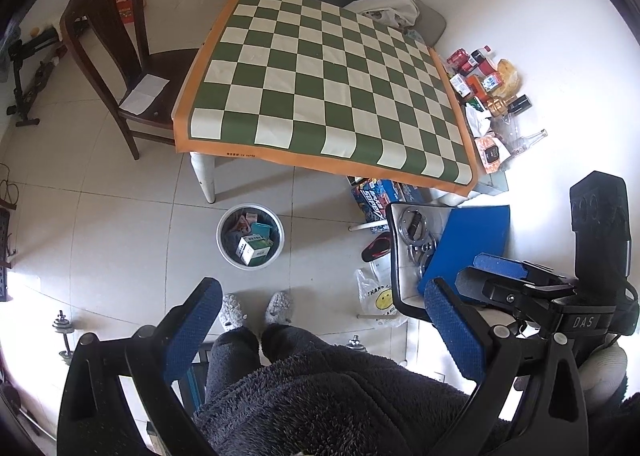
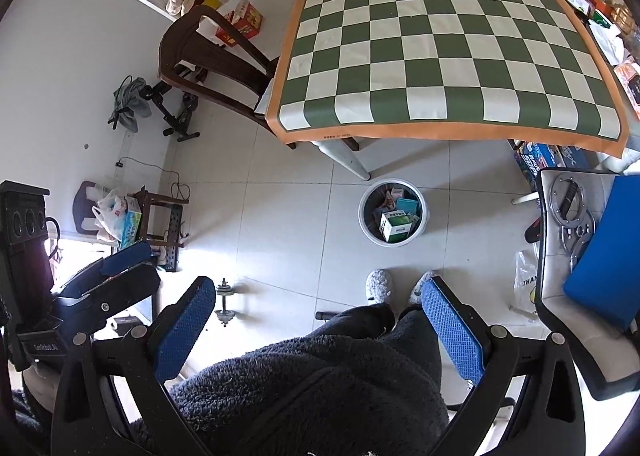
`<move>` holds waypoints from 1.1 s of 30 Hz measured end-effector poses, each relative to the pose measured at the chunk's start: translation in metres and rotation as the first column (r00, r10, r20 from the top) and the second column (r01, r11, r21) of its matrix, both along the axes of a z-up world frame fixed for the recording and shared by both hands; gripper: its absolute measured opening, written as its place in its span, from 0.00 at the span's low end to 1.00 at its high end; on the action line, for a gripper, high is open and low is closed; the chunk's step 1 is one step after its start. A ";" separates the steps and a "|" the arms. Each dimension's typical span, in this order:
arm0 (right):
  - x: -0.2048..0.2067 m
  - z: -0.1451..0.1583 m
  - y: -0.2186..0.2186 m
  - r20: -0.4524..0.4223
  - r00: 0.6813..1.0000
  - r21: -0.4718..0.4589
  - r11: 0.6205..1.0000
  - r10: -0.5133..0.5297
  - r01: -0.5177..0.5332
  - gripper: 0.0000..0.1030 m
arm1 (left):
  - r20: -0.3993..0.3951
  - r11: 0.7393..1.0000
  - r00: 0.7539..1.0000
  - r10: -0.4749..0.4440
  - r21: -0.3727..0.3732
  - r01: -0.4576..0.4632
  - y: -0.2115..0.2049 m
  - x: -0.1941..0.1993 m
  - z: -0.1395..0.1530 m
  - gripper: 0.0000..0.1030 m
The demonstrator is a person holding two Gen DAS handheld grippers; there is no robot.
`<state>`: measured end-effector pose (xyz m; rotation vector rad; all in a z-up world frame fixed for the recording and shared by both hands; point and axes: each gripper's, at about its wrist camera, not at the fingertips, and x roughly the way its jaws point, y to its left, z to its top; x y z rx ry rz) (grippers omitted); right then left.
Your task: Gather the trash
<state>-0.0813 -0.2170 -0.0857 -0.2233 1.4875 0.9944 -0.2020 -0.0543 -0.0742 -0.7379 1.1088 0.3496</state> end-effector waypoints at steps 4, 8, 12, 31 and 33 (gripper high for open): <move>-0.002 -0.002 -0.001 -0.008 1.000 -0.004 1.000 0.002 -0.002 1.00 | -0.003 1.000 1.000 0.005 -0.001 -0.005 -0.002 -0.001 -0.001 1.00; -0.003 -0.003 -0.002 -0.017 1.000 -0.007 1.000 -0.002 0.002 1.00 | -0.005 1.000 1.000 0.004 -0.002 -0.004 -0.004 -0.001 -0.004 1.00; -0.005 -0.003 -0.005 -0.017 1.000 -0.011 1.000 -0.007 0.007 1.00 | -0.004 1.000 1.000 0.009 -0.001 -0.009 -0.006 0.001 -0.004 1.00; -0.005 0.000 -0.007 -0.014 1.000 -0.010 1.000 -0.012 0.012 1.00 | -0.004 1.000 1.000 0.015 -0.003 -0.015 -0.007 -0.001 -0.003 1.00; -0.005 0.000 -0.007 -0.012 1.000 -0.011 1.000 -0.013 0.013 1.00 | -0.004 1.000 1.000 0.012 -0.002 -0.012 -0.007 0.001 -0.003 1.00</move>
